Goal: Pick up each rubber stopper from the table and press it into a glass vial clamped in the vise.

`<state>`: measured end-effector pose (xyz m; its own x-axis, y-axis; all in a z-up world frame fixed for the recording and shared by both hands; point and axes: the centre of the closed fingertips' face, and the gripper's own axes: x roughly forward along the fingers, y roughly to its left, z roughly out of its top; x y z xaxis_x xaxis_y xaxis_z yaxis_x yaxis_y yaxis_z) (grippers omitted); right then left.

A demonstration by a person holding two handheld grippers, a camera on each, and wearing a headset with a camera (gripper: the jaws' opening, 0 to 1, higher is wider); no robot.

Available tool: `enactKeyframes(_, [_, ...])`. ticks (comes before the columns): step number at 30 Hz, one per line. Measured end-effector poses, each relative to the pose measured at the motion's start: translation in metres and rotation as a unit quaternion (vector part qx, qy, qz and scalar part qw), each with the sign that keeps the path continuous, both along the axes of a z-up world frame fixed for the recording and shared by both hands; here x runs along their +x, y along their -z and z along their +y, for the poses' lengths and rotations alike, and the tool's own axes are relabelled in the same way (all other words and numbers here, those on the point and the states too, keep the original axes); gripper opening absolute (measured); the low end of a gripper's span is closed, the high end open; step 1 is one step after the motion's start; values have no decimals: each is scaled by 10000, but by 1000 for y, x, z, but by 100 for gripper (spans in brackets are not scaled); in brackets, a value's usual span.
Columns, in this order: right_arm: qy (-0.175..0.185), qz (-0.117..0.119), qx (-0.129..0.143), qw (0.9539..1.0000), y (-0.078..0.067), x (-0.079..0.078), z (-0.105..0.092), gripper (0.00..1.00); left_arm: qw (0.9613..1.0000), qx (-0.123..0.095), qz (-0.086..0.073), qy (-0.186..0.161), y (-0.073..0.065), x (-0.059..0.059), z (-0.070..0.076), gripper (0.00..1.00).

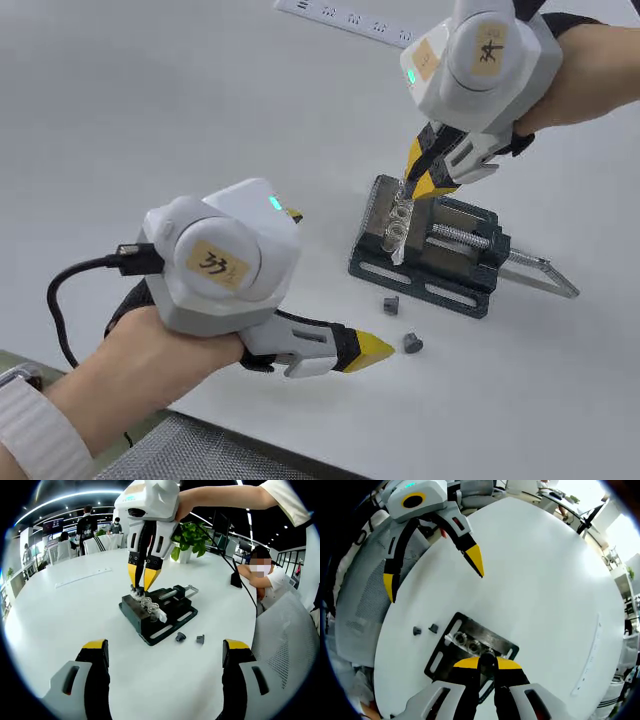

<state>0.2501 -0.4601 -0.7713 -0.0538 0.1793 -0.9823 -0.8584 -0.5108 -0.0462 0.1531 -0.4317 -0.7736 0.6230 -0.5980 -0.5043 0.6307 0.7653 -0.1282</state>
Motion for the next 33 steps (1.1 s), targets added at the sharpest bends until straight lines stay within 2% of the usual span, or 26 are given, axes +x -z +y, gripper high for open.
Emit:
enactKeyframes(4, [39,-2,-52,10000,0,1,0,4,10000,-2,2,-5,0,0,0,94])
enactKeyframes(14, [509,74,-186,9985,0,1,1,3,10000,3,-12,3,0,1,0,93])
enactKeyframes(15, [635,87,-205,9977,0,2,2,3,10000,7,-9,8,0,1,0,93])
enactKeyframes(27, [1202,78,-294,9923,0,-1,0,3,10000,-9,-18,17,1,2,-2,93])
enactKeyframes(33, [1300,48,-286,9911,0,0,0,4,10000,-23,-20,25,1,3,-3,92])
